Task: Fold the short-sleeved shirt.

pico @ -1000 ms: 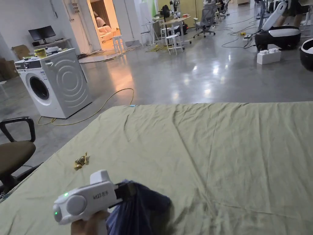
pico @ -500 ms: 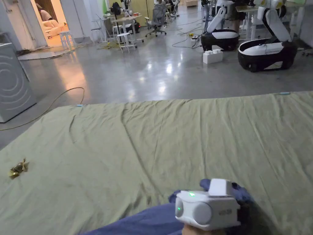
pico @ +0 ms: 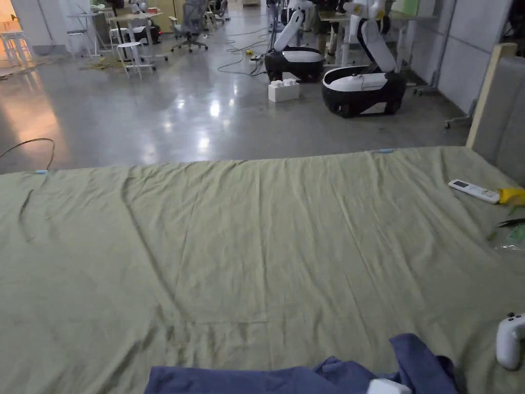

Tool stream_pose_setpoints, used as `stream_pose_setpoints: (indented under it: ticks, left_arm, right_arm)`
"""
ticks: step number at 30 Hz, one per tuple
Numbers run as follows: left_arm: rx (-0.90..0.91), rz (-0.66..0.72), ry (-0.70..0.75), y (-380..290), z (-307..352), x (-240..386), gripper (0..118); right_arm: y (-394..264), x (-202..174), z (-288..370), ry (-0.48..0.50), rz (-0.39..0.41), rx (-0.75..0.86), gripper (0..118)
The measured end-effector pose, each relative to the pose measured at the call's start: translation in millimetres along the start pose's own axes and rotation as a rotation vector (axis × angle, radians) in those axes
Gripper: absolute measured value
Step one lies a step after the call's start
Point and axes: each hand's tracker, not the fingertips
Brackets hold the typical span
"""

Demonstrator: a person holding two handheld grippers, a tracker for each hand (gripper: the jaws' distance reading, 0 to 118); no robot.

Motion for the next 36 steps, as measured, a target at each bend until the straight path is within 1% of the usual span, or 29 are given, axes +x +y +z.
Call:
stream_pose_setpoints:
  ticks: [3, 4, 6, 9, 12, 15, 16, 18, 19, 22, 23, 25, 30, 33, 36]
  left_arm:
    - [0.210, -0.037, 0.182, 30.0, 97.0, -13.6, 69]
    - [0.254, -0.054, 0.231, 32.8, 127.4, -13.3, 69]
    - [0.350, -0.113, 0.382, 38.7, 195.8, -11.1, 69]
    - [0.468, -0.196, 0.589, 32.0, 277.3, 2.0, 69]
    - [0.532, -0.281, 0.750, 16.5, 329.8, 20.6, 68]
    - [0.650, -0.393, 0.938, -10.3, 356.3, 34.8, 67]
    - [0.650, -0.414, 0.991, -13.3, 357.8, 33.7, 62]
    - [0.628, -0.434, 1.067, -21.3, 367.8, 40.1, 30]
    - [0.633, -0.410, 1.062, -24.2, 371.1, 43.2, 12]
    - [0.637, -0.358, 1.049, -29.5, 381.9, 48.8, 0]
    - [0.617, -0.327, 1.022, -31.9, 383.9, 51.5, 0]
    - [0.628, -0.288, 1.012, -37.0, 386.4, 54.2, 0]
    - [0.633, -0.243, 0.996, -38.7, 389.5, 58.4, 0]
    - [0.642, -0.211, 0.930, -35.0, 390.9, 57.6, 0]
    - [0.642, -0.233, 0.940, -32.7, 388.5, 61.7, 0]
  right_arm:
    - [14.6, -18.7, -6.8, 0.060, 0.046, 0.051, 0]
    - [19.2, -24.8, -8.6, 0.081, 0.053, 0.072, 0]
    - [29.1, -39.2, -12.9, 0.133, 0.061, 0.122, 0]
    - [44.5, -61.2, -17.0, 0.185, 0.084, 0.188, 0]
    - [58.3, -79.0, -14.9, 0.228, 0.113, 0.248, 0]
    - [71.3, -91.5, -7.9, 0.259, 0.136, 0.300, 0]
    - [74.6, -94.6, -5.4, 0.262, 0.144, 0.314, 0]
    - [80.6, -100.0, 1.2, 0.255, 0.165, 0.344, 0]
    - [82.7, -102.2, 5.0, 0.253, 0.179, 0.362, 0]
    - [86.5, -107.2, 15.3, 0.244, 0.245, 0.407, 0]
    - [86.0, -108.2, 17.5, 0.239, 0.259, 0.408, 0]
    - [86.3, -110.0, 21.1, 0.233, 0.288, 0.428, 0]
    - [86.5, -109.2, 22.8, 0.234, 0.272, 0.430, 0]
    - [87.0, -107.8, 23.0, 0.237, 0.248, 0.433, 0]
    - [85.7, -106.1, 21.8, 0.235, 0.227, 0.428, 0]
